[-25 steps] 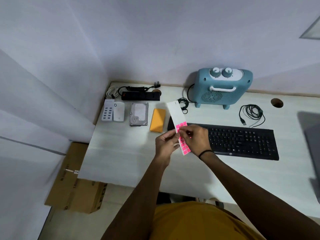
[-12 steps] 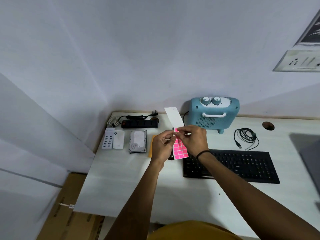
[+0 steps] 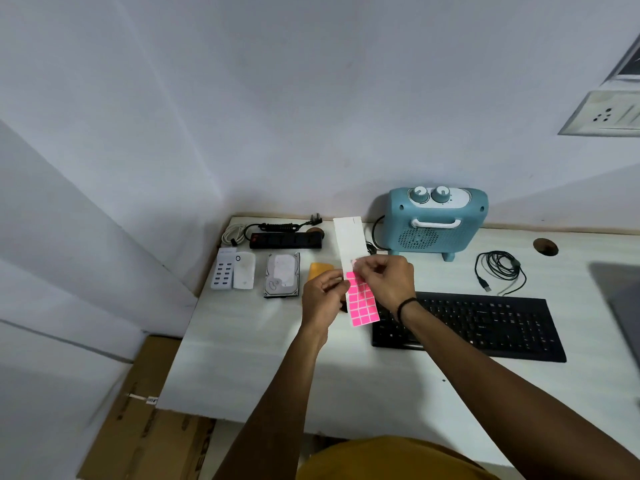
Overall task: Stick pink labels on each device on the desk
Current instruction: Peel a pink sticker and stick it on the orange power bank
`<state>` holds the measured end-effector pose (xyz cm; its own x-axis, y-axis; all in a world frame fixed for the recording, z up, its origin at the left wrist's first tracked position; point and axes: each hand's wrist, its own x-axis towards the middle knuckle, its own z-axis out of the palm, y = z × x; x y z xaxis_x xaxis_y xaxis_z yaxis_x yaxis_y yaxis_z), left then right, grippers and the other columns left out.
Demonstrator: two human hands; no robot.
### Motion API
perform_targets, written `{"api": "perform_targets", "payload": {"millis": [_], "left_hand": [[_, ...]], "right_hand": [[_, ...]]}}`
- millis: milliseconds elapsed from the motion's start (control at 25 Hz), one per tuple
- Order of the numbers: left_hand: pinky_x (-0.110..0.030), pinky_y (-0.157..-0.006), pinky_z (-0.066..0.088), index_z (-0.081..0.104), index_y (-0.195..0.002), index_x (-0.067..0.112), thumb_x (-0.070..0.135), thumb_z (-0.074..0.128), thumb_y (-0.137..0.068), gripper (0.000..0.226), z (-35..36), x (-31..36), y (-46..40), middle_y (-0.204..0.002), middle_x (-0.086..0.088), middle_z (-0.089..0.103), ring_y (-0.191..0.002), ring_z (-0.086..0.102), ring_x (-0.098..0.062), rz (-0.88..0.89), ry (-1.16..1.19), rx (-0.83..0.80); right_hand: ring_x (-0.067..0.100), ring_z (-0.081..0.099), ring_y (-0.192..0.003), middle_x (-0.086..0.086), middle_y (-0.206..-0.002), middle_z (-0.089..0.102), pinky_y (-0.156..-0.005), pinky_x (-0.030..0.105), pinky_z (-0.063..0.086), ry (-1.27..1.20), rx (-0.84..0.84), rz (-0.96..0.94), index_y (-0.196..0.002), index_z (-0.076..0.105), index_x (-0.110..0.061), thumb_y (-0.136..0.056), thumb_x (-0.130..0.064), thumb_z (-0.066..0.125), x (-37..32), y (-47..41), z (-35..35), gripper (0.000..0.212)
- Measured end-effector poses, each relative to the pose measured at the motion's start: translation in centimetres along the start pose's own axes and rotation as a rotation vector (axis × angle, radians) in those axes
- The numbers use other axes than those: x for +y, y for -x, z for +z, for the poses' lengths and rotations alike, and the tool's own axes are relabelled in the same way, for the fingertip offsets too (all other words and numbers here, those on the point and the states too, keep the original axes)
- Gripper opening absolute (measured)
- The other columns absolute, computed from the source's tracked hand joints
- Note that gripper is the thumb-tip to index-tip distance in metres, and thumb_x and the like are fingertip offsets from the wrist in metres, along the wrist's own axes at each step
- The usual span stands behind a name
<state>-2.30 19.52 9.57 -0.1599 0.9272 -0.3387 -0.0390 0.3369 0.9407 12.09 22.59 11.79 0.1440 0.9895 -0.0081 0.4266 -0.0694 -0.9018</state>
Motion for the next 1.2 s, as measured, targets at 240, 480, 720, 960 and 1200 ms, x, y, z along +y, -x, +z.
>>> {"api": "perform_targets", "payload": {"millis": [240,480,720,960,1200], "left_hand": [[-0.028,-0.061,0.046,0.071,-0.096,0.012,0.009,0.072,-0.088,0.009,-2.8,-7.7,1.5,-0.089,-0.007,0.079,-0.078,0.075,-0.020,-0.496,0.051,0.148],[-0.029,-0.056,0.057,0.071,-0.102,-0.004,-0.003,0.071,-0.087,0.015,-4.8,-13.4,3.7,-0.082,-0.020,0.076,-0.063,0.072,-0.022,-0.683,-0.002,0.156],[-0.034,-0.051,0.060,0.062,-0.090,0.000,0.012,0.080,-0.086,0.022,-6.9,-13.5,3.9,-0.095,-0.025,0.069,-0.082,0.071,-0.036,-0.859,0.057,0.158],[-0.045,-0.068,0.065,0.072,-0.082,0.008,0.039,0.073,-0.083,0.030,-8.7,-10.0,-1.4,-0.078,-0.011,0.076,-0.066,0.075,-0.027,-0.507,-0.506,0.195],[-0.037,-0.080,0.056,0.065,-0.115,0.009,0.036,0.070,-0.086,0.041,-7.2,-5.6,-10.0,-0.116,-0.010,0.071,-0.107,0.068,-0.032,-0.269,-0.868,0.088]], "right_hand": [[0.026,0.063,-0.069,0.015,-0.071,0.071,-0.080,0.037,0.056,-0.472,-0.139,0.590,-0.069,0.077,-0.004,-0.081,-0.014,0.076,5.7,2.6,2.0,0.016],[0.017,0.063,-0.064,0.014,-0.074,0.068,-0.066,0.024,0.056,-0.522,-0.139,0.756,-0.087,0.075,0.004,-0.084,-0.005,0.074,8.5,6.3,2.3,0.010],[0.018,0.062,-0.062,0.014,-0.071,0.067,-0.067,0.023,0.057,-0.540,-0.091,0.803,-0.085,0.073,0.004,-0.084,-0.004,0.074,8.7,7.2,3.8,0.008],[0.021,0.063,-0.067,0.014,-0.074,0.069,-0.077,0.029,0.057,-0.509,-0.099,0.808,-0.088,0.074,0.005,-0.079,-0.007,0.079,7.6,6.1,6.9,0.016],[0.015,0.065,-0.059,0.004,-0.068,0.072,-0.058,0.025,0.051,-0.362,-0.047,0.761,-0.078,0.076,-0.010,-0.079,-0.020,0.081,7.2,2.9,6.7,0.011]]}}
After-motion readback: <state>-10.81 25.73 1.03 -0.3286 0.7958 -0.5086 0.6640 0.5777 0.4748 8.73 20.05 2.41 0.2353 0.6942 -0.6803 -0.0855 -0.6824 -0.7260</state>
